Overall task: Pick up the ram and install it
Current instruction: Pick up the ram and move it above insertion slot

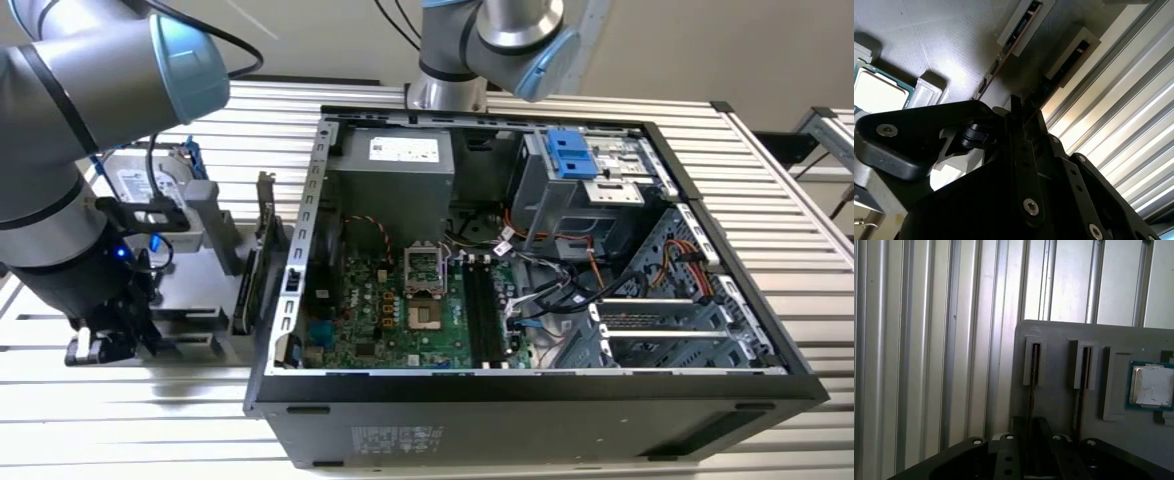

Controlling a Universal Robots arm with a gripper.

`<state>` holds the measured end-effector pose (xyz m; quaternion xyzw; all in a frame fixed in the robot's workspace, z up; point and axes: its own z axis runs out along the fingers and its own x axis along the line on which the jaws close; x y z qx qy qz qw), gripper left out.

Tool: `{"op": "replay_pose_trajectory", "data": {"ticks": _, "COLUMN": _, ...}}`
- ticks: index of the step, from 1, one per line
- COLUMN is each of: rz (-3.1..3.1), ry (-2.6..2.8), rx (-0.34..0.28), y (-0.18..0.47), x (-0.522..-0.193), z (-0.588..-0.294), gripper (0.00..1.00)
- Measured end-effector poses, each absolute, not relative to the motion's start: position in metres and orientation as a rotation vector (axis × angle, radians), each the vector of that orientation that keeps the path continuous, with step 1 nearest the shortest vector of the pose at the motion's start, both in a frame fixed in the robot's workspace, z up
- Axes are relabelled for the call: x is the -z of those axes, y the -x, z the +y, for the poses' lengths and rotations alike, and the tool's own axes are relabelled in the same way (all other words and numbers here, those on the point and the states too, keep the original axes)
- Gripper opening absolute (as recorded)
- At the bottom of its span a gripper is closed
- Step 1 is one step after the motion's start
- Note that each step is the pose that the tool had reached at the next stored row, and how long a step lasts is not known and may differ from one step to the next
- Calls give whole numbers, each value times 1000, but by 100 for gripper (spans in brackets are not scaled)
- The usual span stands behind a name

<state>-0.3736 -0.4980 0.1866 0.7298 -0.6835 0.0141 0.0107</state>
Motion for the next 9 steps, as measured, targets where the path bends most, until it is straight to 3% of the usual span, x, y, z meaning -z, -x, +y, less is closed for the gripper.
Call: {"op": "replay_pose_trajectory", "data": {"ticks": 9, "rz": -2133, "ry": -2277, "rx": -44, "y": 374, "x": -192, "z": -498, "gripper": 100}}
